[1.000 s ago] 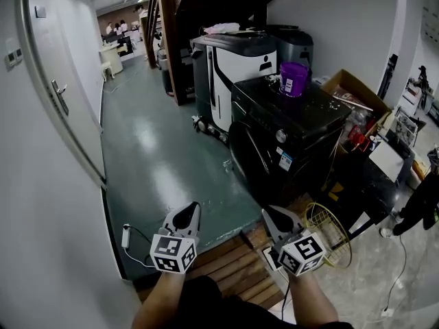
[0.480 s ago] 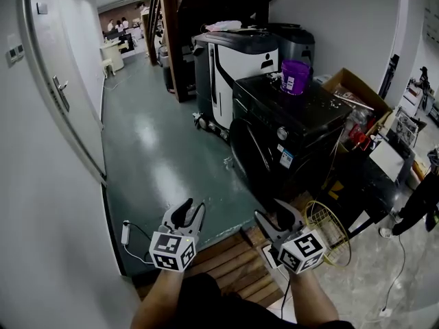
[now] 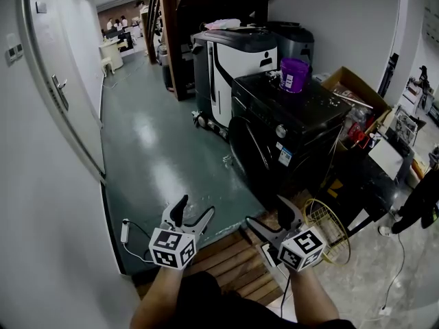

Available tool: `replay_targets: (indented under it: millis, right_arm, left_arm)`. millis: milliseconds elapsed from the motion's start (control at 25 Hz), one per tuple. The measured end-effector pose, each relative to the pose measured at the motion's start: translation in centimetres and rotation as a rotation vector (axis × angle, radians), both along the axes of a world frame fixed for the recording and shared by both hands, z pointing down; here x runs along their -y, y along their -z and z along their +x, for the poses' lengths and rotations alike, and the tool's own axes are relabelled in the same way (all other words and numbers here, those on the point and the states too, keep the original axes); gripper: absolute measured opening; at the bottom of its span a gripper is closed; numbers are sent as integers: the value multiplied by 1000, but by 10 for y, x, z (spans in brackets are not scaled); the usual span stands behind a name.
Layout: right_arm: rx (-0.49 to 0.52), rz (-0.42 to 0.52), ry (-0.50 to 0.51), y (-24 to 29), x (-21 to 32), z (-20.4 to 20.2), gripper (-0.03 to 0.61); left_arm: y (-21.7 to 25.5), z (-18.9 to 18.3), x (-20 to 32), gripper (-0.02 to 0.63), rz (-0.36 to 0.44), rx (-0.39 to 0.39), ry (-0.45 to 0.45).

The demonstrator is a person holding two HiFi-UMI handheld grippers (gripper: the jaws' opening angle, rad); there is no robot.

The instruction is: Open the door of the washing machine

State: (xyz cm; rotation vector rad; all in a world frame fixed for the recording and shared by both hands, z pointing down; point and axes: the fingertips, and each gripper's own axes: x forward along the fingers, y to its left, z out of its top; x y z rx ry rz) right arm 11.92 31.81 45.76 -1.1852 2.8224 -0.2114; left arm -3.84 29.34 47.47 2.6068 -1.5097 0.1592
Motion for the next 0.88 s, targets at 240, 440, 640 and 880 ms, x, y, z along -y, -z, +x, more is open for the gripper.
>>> replay_targets:
  millis: [240, 440, 640, 880]
  right_arm:
    - [-33, -13, 17, -5, -4, -4, 520]
    - [-38, -29, 58, -9, -7, -10, 582]
    - [-47, -36, 70, -10, -10, -12, 586]
    - [-42, -71, 89, -25, -6, -19, 586]
  left_arm:
    - [-1, 8, -4, 430, -7, 21, -26]
    - [0, 17, -3, 478, 0, 27, -46]
    - [0, 18, -6, 497, 3, 27, -43]
    - [-14, 4, -3, 500, -23, 29, -12]
